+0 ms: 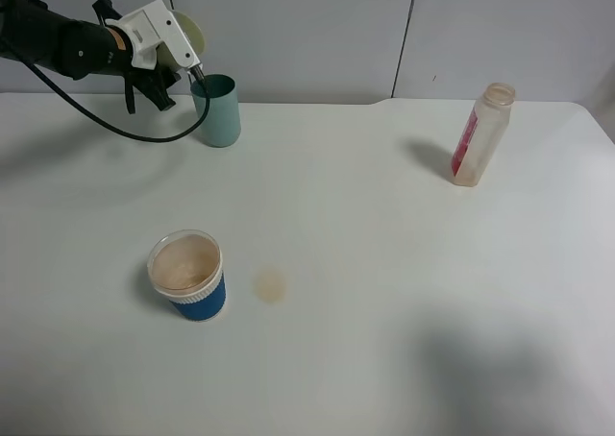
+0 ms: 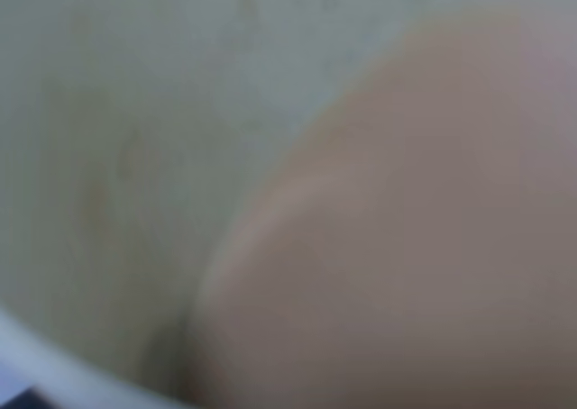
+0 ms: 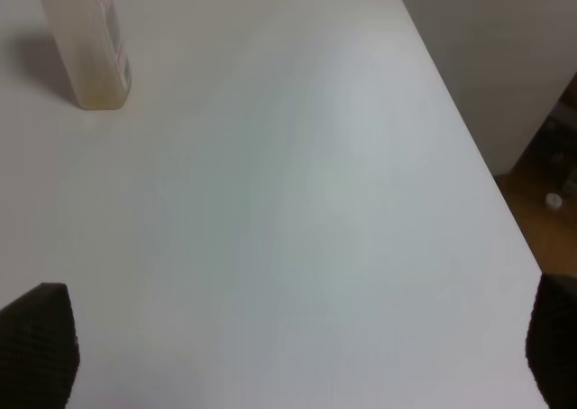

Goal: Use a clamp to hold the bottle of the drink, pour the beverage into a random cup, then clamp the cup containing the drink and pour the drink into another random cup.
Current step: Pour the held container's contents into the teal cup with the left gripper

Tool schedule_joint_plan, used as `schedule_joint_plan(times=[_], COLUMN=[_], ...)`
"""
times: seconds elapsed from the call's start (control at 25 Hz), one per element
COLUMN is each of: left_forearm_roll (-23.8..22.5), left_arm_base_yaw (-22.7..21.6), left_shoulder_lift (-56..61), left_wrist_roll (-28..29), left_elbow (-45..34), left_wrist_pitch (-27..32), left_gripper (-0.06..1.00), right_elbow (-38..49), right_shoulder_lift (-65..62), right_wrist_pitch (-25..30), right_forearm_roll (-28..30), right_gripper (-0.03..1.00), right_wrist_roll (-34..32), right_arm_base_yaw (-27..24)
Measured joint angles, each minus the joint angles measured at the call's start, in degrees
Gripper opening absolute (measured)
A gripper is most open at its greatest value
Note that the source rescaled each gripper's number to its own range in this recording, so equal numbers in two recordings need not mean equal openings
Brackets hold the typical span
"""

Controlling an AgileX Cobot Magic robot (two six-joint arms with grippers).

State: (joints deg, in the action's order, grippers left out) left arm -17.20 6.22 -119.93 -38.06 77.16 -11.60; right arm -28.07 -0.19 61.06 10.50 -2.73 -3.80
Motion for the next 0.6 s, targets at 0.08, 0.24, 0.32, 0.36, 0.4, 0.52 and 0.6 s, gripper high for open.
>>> schedule_joint_plan(times=[0.08,0.24,0.32,0.36,0.4,0.52,0.6], left_forearm_roll=[-0.06,-0.06,-0.1,-0.1,-0.1,-0.1,-0.1], left_arm_base_yaw=[0.0,0.0,0.0,0.0,0.0,0.0,0.0], left_shoulder_lift=[0.0,0.0,0.0,0.0,0.0,0.0,0.0], left_wrist_roll=[-0.13,-0.5,-2.09,-2.48,-2.89,-3.77,-4.43], left_elbow=[0.0,0.0,0.0,0.0,0.0,0.0,0.0], left_wrist_pitch=[0.0,0.0,0.0,0.05,0.12,0.42,0.63], left_gripper=[0.01,0.01,0.01,0.01,0.01,0.01,0.01], right_elbow=[0.0,0.0,0.0,0.0,0.0,0.0,0.0], right_shoulder_lift=[0.0,0.0,0.0,0.0,0.0,0.0,0.0], right_wrist_pitch=[0.0,0.0,0.0,0.0,0.0,0.0,0.0], right_forearm_roll=[0.0,0.0,0.0,0.0,0.0,0.0,0.0], right_gripper=[1.0,1.0,1.0,1.0,1.0,1.0,1.0], right_wrist_roll=[0.0,0.0,0.0,0.0,0.0,0.0,0.0], right_arm_base_yaw=[0.0,0.0,0.0,0.0,0.0,0.0,0.0])
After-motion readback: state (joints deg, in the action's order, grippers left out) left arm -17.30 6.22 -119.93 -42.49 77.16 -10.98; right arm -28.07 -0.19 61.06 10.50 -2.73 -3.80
